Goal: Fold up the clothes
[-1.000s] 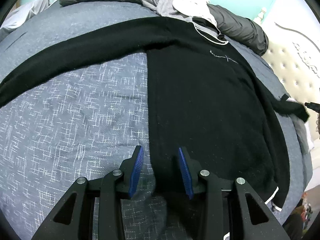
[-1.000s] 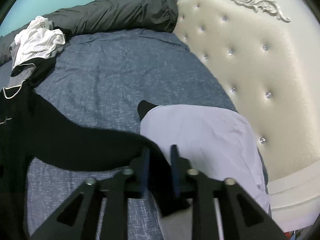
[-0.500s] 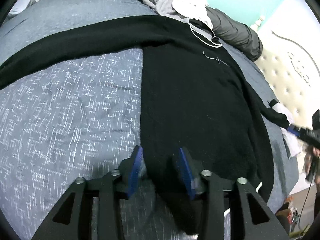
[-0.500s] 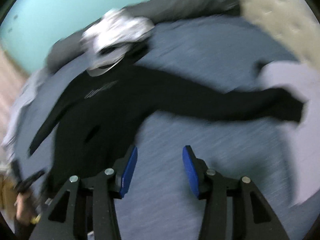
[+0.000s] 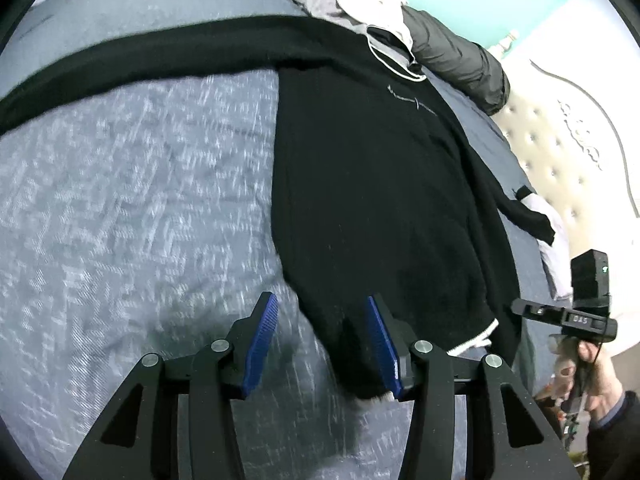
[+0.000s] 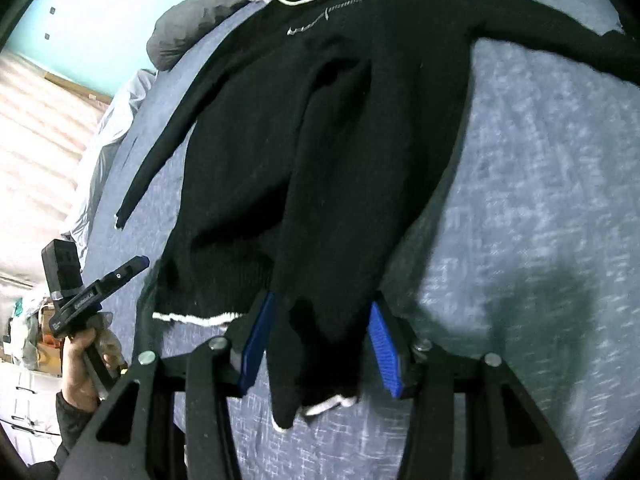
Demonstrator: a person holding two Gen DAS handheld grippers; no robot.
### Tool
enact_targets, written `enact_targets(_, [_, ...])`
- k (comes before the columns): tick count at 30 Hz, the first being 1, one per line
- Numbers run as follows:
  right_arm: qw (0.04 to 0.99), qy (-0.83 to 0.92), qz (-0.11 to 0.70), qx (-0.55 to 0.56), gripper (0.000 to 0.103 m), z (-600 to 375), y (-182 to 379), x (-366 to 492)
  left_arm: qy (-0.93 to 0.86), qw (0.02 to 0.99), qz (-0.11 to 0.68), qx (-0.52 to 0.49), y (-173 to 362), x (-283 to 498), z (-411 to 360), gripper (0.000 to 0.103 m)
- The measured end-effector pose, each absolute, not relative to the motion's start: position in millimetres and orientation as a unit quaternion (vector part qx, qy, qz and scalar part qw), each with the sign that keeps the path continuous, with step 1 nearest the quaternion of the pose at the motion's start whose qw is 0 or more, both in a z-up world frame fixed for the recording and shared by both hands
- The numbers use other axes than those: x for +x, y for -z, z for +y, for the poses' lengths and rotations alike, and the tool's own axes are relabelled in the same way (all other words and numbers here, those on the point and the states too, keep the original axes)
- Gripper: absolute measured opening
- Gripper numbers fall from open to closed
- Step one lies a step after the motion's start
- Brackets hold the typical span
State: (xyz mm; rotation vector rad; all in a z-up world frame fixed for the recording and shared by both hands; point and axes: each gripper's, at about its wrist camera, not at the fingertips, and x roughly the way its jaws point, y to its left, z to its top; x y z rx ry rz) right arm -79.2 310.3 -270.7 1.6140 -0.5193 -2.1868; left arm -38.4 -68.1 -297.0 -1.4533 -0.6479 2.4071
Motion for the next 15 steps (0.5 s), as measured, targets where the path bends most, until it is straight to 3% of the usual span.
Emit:
enact_targets(3, [0.189, 0.776, -0.183, 0.573, 0.025, 306, 274, -75, -0.819, 0.133, -0.229, -0.509, 305, -36, -63, 0.05])
enact_targets(6, [0.191, 0.777, -0.184, 0.571, 0.013, 304, 277, -72, -0.808, 0.144, -0.246, -0.516, 312, -35, -60, 0.05])
enact_targets(11, [0.196, 0.788, -0.178, 0.555, 0.007, 309, 269, -68, -0.802, 0.161, -0.236, -0.524, 315, -35, -46, 0.047])
enact_targets(12, [0.196, 0.79, -0.18, 0.552, 0.006, 311, 266, -67, -0.801, 0.165, -0.235, -0.526, 317, -36, -43, 0.033])
enact_targets(14, [0.193, 0.796, -0.184, 0.543, 0.006, 317, 261, -67, -0.799, 0.166, -0.228, -0.531, 319, -38, -40, 0.016])
enact_targets(15, [0.192, 0.799, -0.186, 0.539, 0.006, 322, 257, -67, -0.8, 0.168, -0.225, -0.53, 318, -39, -40, 0.013])
